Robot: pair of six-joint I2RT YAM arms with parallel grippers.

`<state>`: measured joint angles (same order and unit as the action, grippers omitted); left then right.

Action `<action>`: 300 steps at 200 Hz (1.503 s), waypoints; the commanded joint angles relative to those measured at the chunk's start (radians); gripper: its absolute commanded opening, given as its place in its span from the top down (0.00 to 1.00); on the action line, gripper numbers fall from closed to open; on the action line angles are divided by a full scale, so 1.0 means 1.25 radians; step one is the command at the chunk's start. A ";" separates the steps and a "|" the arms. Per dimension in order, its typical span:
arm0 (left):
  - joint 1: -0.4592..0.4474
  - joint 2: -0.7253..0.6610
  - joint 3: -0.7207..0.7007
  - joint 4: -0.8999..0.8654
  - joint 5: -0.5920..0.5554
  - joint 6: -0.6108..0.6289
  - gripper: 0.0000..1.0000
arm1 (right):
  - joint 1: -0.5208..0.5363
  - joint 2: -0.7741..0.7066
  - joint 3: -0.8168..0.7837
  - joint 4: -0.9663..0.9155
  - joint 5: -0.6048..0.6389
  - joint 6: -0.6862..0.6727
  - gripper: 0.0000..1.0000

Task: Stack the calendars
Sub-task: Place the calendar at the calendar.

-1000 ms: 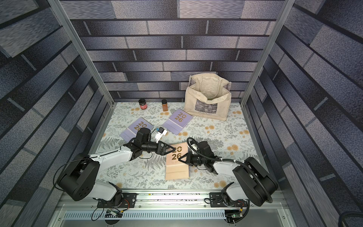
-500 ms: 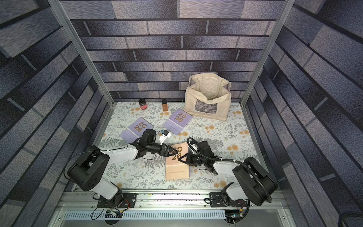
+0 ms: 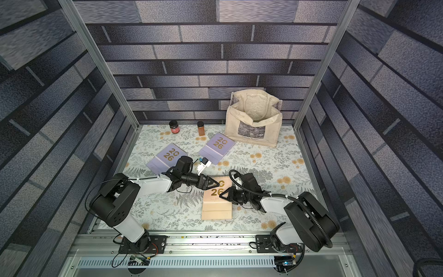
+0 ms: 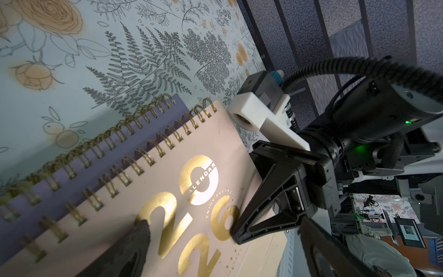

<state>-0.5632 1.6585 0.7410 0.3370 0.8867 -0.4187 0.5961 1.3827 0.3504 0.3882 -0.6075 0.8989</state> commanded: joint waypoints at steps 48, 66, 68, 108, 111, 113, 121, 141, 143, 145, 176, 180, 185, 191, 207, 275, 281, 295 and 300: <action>-0.002 0.025 0.012 -0.023 -0.023 0.008 0.00 | -0.007 -0.028 0.039 -0.144 0.051 -0.051 0.41; -0.001 0.027 0.014 -0.023 -0.027 0.006 0.00 | -0.007 -0.048 0.058 -0.211 0.076 -0.073 0.30; 0.000 0.028 0.015 -0.023 -0.027 0.006 0.00 | -0.006 -0.051 0.060 -0.218 0.079 -0.077 0.29; 0.004 0.042 0.024 -0.022 -0.032 0.005 0.00 | -0.007 -0.104 0.100 -0.354 0.133 -0.112 0.11; 0.004 0.044 0.026 -0.022 -0.033 0.005 0.00 | -0.007 -0.106 0.103 -0.364 0.136 -0.114 0.09; 0.004 0.045 0.026 -0.022 -0.033 0.004 0.00 | -0.006 -0.106 0.103 -0.367 0.138 -0.114 0.08; 0.006 0.050 0.029 -0.023 -0.032 0.004 0.00 | -0.006 -0.109 0.107 -0.383 0.144 -0.118 0.05; 0.009 0.060 0.034 -0.021 -0.032 0.001 0.00 | -0.007 -0.118 0.113 -0.418 0.166 -0.125 0.00; 0.009 0.061 0.033 -0.021 -0.032 0.001 0.00 | -0.007 -0.118 0.113 -0.420 0.166 -0.126 0.00; 0.010 0.062 0.034 -0.020 -0.032 0.001 0.00 | -0.008 -0.119 0.114 -0.422 0.169 -0.126 0.00; 0.016 0.058 0.045 -0.013 -0.032 -0.007 0.00 | -0.007 -0.136 0.129 -0.487 0.211 -0.134 0.00; 0.017 0.057 0.047 -0.013 -0.034 -0.007 0.00 | -0.007 -0.137 0.131 -0.496 0.216 -0.135 0.00; 0.017 0.055 0.050 -0.014 -0.035 -0.007 0.00 | -0.007 -0.138 0.134 -0.508 0.225 -0.135 0.00; 0.017 0.055 0.054 -0.016 -0.037 -0.006 0.00 | -0.007 -0.136 0.140 -0.524 0.235 -0.137 0.00; 0.020 0.061 0.070 -0.022 -0.036 -0.005 0.00 | -0.007 -0.133 0.149 -0.545 0.242 -0.143 0.00; 0.037 -0.134 0.048 -0.109 -0.145 0.022 0.00 | -0.006 -0.206 0.183 -0.643 0.258 -0.174 0.00; 0.045 -0.157 0.028 -0.111 -0.168 0.024 0.00 | -0.006 -0.211 0.184 -0.645 0.260 -0.174 0.00; 0.070 -0.203 -0.029 -0.090 -0.196 0.009 0.00 | -0.005 -0.217 0.182 -0.638 0.258 -0.167 0.00; 0.079 -0.215 -0.048 -0.082 -0.195 0.004 0.00 | -0.006 -0.215 0.181 -0.636 0.258 -0.164 0.00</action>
<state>-0.5121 1.4776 0.7784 0.2562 0.7322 -0.4244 0.5930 1.1259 0.5610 -0.3595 -0.3058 0.6971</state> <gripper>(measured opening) 0.999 0.999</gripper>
